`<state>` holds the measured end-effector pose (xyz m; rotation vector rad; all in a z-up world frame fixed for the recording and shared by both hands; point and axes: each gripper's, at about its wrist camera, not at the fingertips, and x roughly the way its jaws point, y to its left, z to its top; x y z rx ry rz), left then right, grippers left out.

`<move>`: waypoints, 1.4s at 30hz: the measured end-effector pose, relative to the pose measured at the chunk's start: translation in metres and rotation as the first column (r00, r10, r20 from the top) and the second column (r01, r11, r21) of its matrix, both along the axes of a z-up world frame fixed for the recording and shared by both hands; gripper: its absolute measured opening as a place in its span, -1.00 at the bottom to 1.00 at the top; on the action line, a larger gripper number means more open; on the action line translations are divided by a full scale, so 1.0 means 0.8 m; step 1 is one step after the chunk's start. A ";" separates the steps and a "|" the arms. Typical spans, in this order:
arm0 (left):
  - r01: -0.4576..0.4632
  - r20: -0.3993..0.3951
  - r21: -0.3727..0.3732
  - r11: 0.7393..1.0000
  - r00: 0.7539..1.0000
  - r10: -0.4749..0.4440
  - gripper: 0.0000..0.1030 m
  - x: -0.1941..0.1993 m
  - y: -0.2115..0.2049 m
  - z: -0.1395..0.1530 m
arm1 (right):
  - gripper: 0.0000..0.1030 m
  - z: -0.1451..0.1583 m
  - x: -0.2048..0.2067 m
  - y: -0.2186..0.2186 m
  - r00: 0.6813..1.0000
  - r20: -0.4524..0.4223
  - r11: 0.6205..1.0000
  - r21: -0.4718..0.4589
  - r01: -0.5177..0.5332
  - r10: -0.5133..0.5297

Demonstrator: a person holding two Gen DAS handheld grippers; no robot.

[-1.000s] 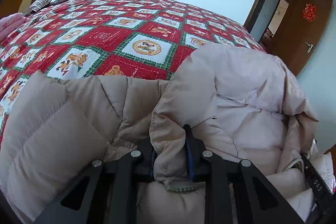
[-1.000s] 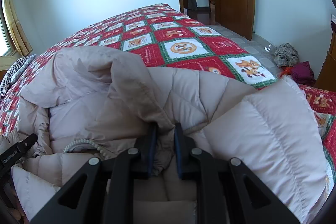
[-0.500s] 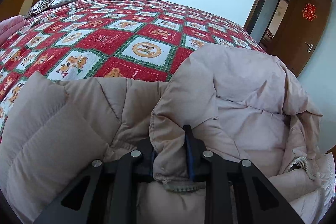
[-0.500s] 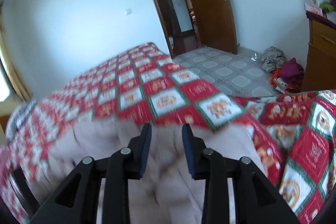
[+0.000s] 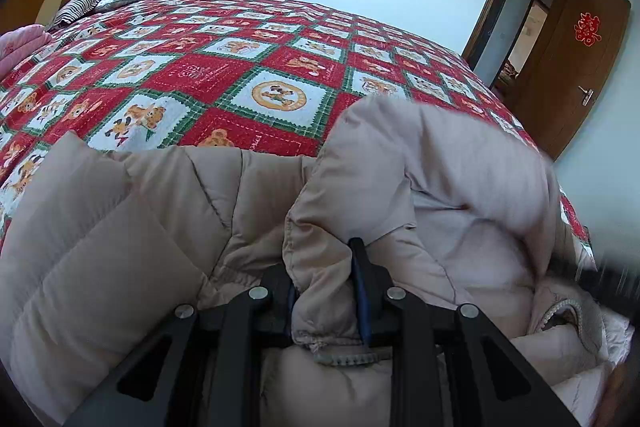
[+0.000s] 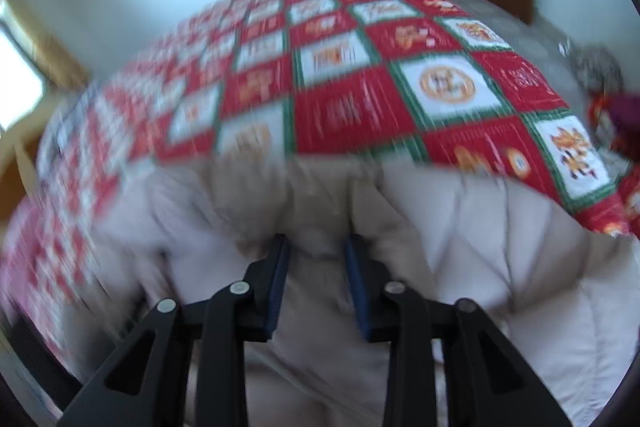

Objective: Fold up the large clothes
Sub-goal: 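Lift the hem with both tools and fold it toward the collar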

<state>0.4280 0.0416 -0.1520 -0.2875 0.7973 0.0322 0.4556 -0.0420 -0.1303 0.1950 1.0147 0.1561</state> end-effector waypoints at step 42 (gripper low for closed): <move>0.166 -0.052 0.200 0.966 0.986 -0.159 0.20 0.032 -0.077 0.006 | -0.38 0.086 -0.075 0.024 0.932 0.351 0.992 -0.114 -0.052 0.090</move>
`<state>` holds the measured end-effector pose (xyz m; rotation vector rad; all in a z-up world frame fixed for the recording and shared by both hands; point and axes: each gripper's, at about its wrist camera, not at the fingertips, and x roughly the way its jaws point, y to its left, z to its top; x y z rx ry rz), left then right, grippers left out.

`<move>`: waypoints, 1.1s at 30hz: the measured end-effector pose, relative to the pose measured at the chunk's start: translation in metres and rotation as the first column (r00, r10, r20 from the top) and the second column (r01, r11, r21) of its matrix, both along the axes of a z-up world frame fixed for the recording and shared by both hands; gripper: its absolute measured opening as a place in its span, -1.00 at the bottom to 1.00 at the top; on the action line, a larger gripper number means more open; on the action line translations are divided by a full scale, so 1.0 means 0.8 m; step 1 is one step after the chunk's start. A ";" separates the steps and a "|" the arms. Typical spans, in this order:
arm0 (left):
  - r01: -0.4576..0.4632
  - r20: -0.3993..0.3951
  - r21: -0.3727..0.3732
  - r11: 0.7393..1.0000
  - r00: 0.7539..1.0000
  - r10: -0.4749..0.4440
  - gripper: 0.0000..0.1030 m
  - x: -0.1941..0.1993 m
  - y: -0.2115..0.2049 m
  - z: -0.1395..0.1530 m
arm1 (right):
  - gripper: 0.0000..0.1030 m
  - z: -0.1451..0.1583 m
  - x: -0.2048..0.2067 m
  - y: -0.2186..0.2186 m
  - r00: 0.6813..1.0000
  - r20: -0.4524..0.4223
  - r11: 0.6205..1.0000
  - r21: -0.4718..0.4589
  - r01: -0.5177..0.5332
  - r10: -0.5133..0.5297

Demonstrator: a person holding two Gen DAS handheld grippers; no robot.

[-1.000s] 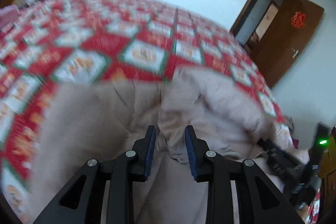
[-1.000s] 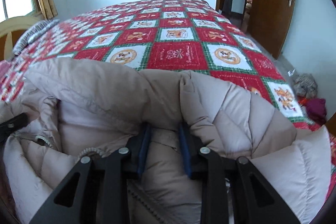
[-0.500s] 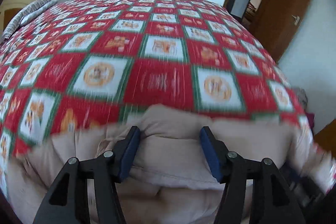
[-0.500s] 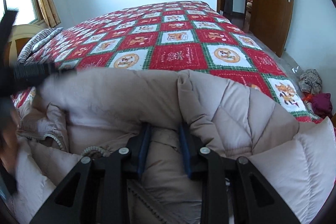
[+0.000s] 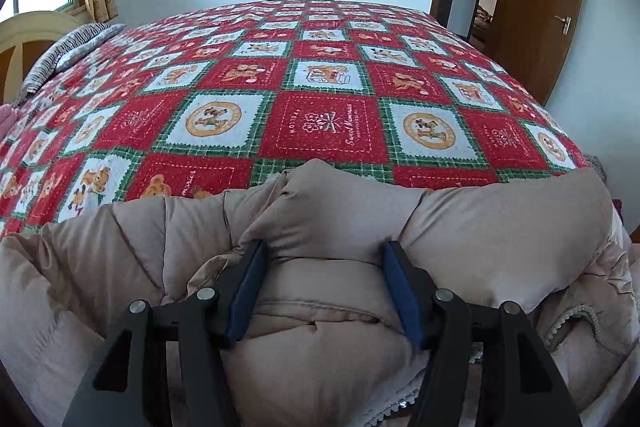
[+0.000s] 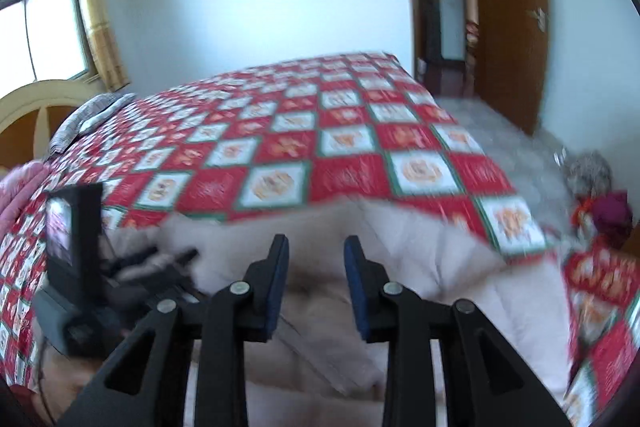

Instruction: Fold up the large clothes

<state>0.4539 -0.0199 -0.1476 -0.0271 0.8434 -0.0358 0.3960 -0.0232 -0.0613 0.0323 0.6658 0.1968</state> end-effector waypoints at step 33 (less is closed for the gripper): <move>-0.010 -0.006 0.072 0.997 1.000 0.011 0.27 0.016 -0.014 -0.006 | -0.47 -0.079 0.039 -0.010 0.990 -0.069 0.993 0.018 0.120 -0.119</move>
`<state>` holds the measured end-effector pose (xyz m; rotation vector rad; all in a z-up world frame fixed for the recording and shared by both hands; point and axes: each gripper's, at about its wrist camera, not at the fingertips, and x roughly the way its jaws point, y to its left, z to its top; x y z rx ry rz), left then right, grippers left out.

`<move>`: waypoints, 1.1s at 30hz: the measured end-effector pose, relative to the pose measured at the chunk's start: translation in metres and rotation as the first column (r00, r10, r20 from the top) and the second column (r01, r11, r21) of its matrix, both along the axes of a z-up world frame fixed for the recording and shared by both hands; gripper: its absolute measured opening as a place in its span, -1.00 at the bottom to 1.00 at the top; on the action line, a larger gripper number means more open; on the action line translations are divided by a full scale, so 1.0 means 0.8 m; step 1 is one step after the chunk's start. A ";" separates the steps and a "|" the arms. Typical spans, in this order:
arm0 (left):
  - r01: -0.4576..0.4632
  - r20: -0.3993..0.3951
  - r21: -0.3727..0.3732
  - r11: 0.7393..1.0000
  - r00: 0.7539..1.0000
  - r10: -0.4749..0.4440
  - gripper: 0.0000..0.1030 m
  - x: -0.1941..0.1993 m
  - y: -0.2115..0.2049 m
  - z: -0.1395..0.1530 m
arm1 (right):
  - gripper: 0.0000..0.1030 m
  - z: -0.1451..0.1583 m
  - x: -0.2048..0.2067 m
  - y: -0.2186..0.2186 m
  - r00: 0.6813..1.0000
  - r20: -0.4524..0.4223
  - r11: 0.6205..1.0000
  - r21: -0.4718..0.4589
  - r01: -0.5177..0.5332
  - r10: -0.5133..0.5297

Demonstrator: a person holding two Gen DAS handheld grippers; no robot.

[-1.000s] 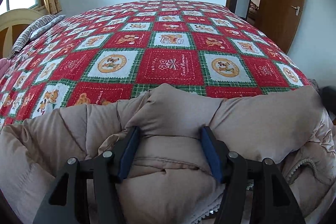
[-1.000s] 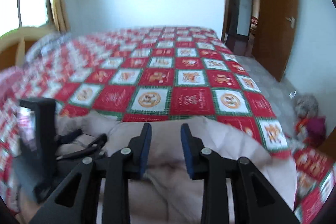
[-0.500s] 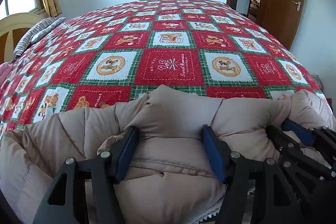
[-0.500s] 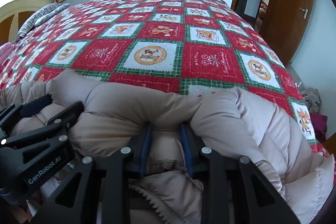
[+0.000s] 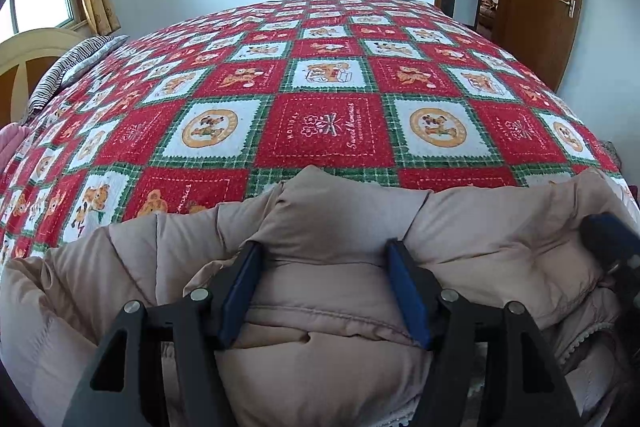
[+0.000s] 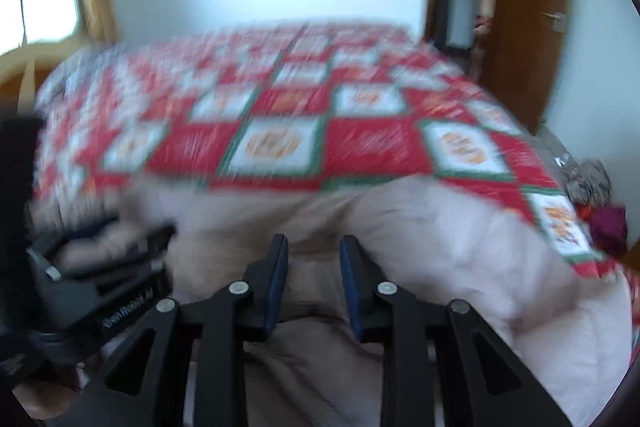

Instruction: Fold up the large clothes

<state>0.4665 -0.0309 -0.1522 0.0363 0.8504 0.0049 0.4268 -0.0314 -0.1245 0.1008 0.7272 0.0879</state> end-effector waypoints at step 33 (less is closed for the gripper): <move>0.349 0.153 -0.251 0.903 0.935 -0.319 0.35 -0.436 0.236 0.095 | 0.37 0.158 -0.463 -0.232 0.978 0.208 0.999 0.045 -0.030 0.020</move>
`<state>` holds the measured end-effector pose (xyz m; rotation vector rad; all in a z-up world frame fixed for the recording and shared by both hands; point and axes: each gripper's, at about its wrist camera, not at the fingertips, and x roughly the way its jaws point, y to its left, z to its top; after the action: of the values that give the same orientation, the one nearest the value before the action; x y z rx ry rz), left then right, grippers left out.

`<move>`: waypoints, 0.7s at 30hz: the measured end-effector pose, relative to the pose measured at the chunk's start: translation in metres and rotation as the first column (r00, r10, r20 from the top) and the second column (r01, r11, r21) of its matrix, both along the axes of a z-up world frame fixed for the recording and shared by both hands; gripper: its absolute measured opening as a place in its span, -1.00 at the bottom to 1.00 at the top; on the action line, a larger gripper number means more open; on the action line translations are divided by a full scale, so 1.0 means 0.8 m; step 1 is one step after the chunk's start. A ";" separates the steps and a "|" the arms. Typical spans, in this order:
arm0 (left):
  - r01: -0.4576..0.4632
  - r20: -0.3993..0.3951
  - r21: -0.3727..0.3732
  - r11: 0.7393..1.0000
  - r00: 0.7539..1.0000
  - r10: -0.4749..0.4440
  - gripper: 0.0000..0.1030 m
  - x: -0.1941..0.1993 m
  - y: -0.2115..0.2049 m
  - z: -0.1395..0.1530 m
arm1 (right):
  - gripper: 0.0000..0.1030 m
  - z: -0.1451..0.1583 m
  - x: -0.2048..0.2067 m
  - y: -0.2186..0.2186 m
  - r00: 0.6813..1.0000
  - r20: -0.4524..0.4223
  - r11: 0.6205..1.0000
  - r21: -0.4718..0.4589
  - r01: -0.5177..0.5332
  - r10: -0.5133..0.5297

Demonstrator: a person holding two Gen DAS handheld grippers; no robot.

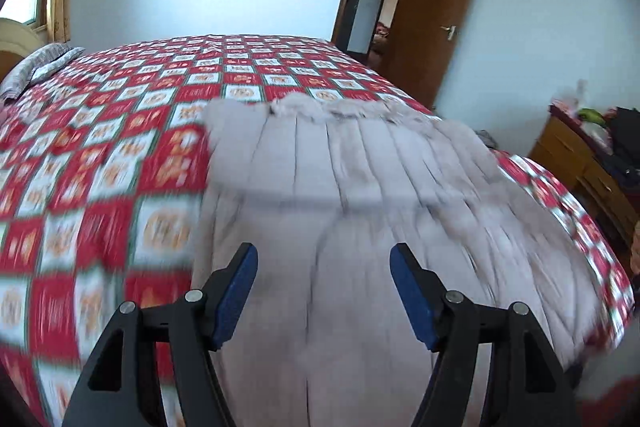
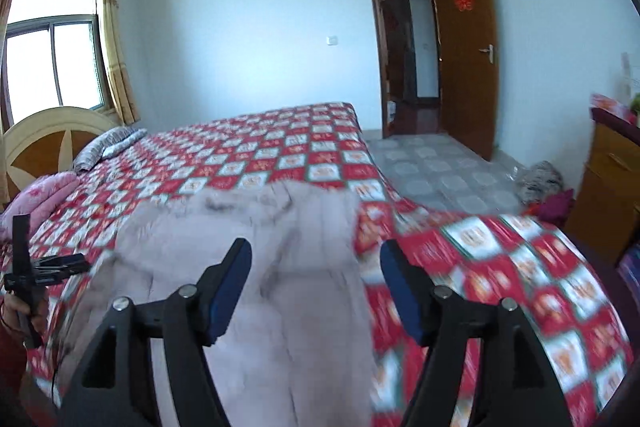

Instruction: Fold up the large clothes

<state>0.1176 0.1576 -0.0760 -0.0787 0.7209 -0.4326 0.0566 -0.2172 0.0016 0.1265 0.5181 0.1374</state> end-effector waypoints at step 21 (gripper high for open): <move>-0.091 -0.158 -0.021 0.996 0.984 0.086 0.43 -0.131 0.028 -0.095 | 0.37 -0.159 -0.106 0.019 0.935 -0.342 0.990 0.131 -0.047 0.090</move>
<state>0.0131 0.1800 -0.1522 -0.1723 0.8629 -0.3540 -0.0282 -0.2023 -0.1256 0.2541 0.8688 0.2168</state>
